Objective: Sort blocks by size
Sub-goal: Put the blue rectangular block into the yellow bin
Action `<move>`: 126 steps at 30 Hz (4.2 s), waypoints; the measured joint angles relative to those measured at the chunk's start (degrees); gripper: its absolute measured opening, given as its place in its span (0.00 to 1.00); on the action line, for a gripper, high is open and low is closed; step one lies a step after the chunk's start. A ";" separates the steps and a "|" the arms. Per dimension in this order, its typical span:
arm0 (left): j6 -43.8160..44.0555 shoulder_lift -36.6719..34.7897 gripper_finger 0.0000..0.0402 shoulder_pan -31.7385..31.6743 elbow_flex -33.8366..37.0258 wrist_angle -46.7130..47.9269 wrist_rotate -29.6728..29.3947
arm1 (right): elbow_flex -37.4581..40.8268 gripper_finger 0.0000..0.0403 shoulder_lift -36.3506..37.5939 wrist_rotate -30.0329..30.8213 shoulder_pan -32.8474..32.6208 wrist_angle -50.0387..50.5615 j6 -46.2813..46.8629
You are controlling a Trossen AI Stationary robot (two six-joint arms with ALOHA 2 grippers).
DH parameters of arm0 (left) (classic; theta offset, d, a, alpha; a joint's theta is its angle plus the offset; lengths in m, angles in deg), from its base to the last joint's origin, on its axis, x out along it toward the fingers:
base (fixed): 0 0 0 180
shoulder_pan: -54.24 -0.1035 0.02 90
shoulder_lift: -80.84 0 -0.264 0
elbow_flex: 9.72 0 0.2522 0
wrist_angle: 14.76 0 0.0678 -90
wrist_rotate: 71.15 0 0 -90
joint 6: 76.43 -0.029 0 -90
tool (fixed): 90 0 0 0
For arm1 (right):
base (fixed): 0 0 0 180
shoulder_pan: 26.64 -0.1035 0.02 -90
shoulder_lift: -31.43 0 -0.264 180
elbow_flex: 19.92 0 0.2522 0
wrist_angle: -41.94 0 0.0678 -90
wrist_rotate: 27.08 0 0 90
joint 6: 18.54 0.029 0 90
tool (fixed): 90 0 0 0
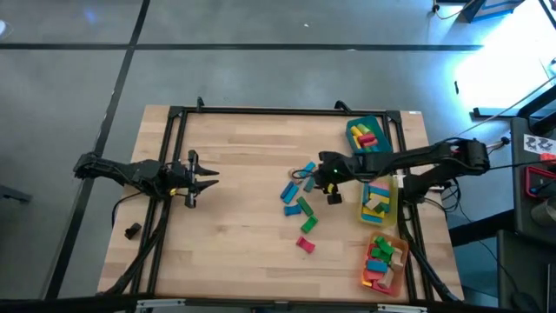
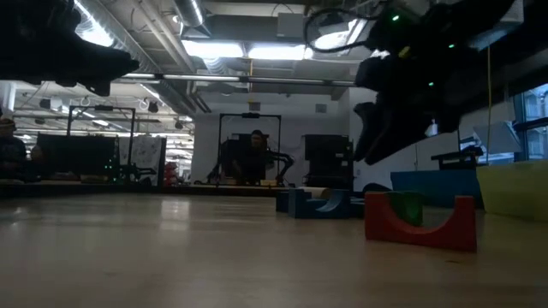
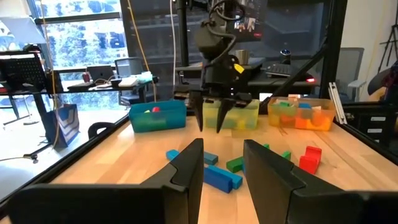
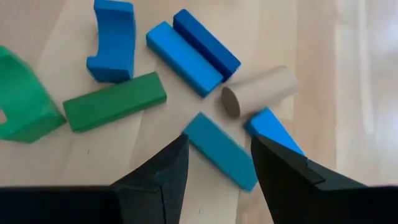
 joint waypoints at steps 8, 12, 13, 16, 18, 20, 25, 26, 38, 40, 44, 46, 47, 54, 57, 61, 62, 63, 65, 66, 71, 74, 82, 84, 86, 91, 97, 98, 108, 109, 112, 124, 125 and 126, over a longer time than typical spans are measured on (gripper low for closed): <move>-0.01 -0.01 0.25 -0.01 0.00 0.01 -0.01 | -7.33 0.44 -7.62 -3.97 1.34 6.42 -12.22; -0.01 -0.02 0.25 0.00 0.00 0.02 -0.02 | -12.40 0.44 -12.55 -2.72 1.28 12.65 -17.32; -0.01 -0.02 0.25 0.00 0.00 0.02 -0.02 | -13.61 0.44 -13.79 -1.99 1.28 14.28 -17.93; -0.01 -0.02 0.25 0.00 0.00 0.02 -0.02 | -17.21 0.44 -17.04 1.04 1.29 18.18 -20.82; -0.01 0.00 0.25 0.00 0.00 0.02 -0.02 | -19.40 0.44 -18.87 2.15 1.30 20.54 -22.76; -0.01 -0.02 0.25 0.00 0.00 0.02 -0.02 | -20.97 0.44 -20.41 2.20 1.30 22.87 -24.00; -0.01 0.10 0.25 0.00 0.00 0.02 -0.04 | -22.45 0.44 -23.01 2.87 1.28 25.44 -26.56; -0.01 0.10 0.25 -0.01 0.00 0.02 -0.04 | -22.45 0.44 -23.40 3.74 1.28 25.30 -26.78; -0.01 0.07 0.25 0.00 0.00 0.02 -0.04 | -22.45 0.44 -24.66 4.67 1.63 24.88 -28.13; -0.01 0.09 0.25 -0.01 0.00 0.02 -0.04 | -22.45 0.44 -25.23 3.77 1.81 24.85 -28.09; -0.01 0.11 0.25 0.00 0.00 0.02 -0.04 | -22.64 0.44 -26.14 3.40 2.08 25.59 -28.00; -0.01 0.20 0.25 0.00 0.00 0.02 -0.02 | -22.74 0.43 -26.78 3.39 1.91 26.23 -27.93; -0.01 0.24 0.25 0.00 0.00 0.04 -0.04 | -22.72 0.42 -26.81 3.07 1.91 26.48 -27.70; -0.01 0.17 0.25 0.00 0.00 0.04 -0.04 | -24.53 0.25 -27.09 1.70 1.93 30.14 -20.20; -0.01 0.16 0.25 0.00 0.00 0.04 -0.03 | -27.54 0.25 -27.50 1.91 1.89 35.54 -16.72; -0.01 0.15 0.25 0.00 0.02 0.04 -0.04 | -33.53 0.25 -27.33 2.01 1.89 44.05 -11.46; -0.01 0.16 0.25 0.00 0.02 0.04 -0.04 | -34.86 0.25 -27.33 2.01 1.89 46.59 -9.93; -0.01 0.17 0.25 0.00 0.02 0.02 -0.02 | -36.23 0.25 -27.35 2.03 1.85 49.06 -8.62; -0.01 0.15 0.25 0.00 0.01 0.02 -0.04 | -39.17 0.25 -27.33 2.06 1.43 54.23 -5.69; -0.01 0.17 0.25 0.00 0.00 0.03 -0.03 | -40.52 0.25 -27.33 2.08 1.41 57.53 -4.04; 0.00 0.15 0.25 0.00 0.02 0.02 -0.04 | -44.28 0.25 -27.33 1.87 0.18 70.70 4.38; -0.01 0.15 0.25 -0.02 0.02 0.02 -0.02 | -44.42 0.25 -27.26 1.83 -0.56 76.78 9.18; 0.01 0.15 0.25 0.00 0.02 0.04 -0.04 | -42.28 0.25 -25.29 -2.89 -2.26 78.50 16.35; 0.00 0.15 0.25 0.00 0.02 0.02 -0.02 | -40.05 0.25 -24.25 -2.19 -2.30 78.67 16.93; -0.01 0.16 0.25 0.00 0.02 0.03 -0.04 | -37.21 0.25 -22.28 -2.10 -2.26 78.59 17.91; -0.01 0.17 0.25 0.00 0.02 0.02 -0.02 | -28.65 0.25 -16.59 -1.95 -2.24 78.74 22.66; -0.01 0.17 0.25 0.00 0.02 0.02 -0.04 | -20.47 0.25 -11.28 -2.46 -2.24 78.70 25.70; -0.01 0.16 0.25 0.00 0.02 0.02 -0.02 | -19.11 0.25 -10.66 -2.46 -2.24 78.66 25.70; 0.00 0.16 0.25 -0.01 0.02 0.02 -0.03 | -12.11 0.46 -10.06 1.11 -2.20 78.72 30.38; -0.01 0.16 0.25 0.00 0.02 0.02 -0.03 | -12.07 0.49 -10.06 1.11 -2.20 78.69 30.48; -0.01 0.17 0.25 0.00 0.02 0.02 -0.03 | -12.29 0.56 -10.06 1.08 -2.20 78.69 30.21; 0.00 0.17 0.25 0.00 0.02 0.02 -0.04 | -22.53 0.62 -10.06 8.33 -2.20 76.81 22.87; -0.01 0.17 0.25 0.00 0.02 0.02 -0.04 | -23.52 0.62 -10.06 9.82 -2.20 75.07 21.89; -0.01 0.17 0.25 0.00 0.02 0.03 -0.02 | -24.23 0.62 -10.06 11.08 -2.20 72.37 21.13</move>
